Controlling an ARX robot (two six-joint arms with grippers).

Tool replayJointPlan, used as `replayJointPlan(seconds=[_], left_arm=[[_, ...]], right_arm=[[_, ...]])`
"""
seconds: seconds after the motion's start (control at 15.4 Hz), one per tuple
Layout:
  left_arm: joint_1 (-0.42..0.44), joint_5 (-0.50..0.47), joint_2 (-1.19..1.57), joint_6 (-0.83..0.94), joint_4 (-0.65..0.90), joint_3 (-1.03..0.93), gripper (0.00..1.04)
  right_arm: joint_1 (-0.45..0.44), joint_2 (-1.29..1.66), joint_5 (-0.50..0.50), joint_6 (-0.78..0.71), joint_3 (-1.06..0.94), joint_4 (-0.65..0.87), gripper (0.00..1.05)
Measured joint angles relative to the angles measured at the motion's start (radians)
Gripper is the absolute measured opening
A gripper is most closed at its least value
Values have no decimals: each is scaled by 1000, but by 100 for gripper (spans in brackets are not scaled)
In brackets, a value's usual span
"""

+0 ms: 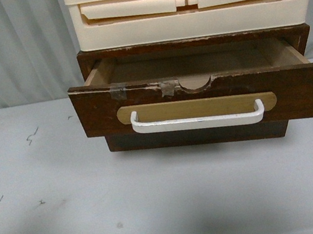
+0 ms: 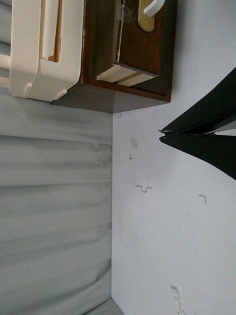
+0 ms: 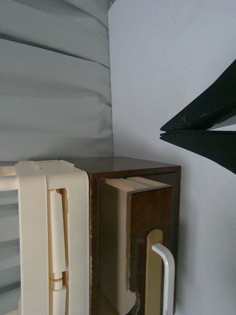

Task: Open drawer

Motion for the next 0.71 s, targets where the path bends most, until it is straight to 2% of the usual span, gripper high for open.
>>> replayJointPlan(seconds=[0.71], left_arm=[[0,0,-315,0,-301,0,2]], right_arm=[[0,-303,0,0,0,-294,2]])
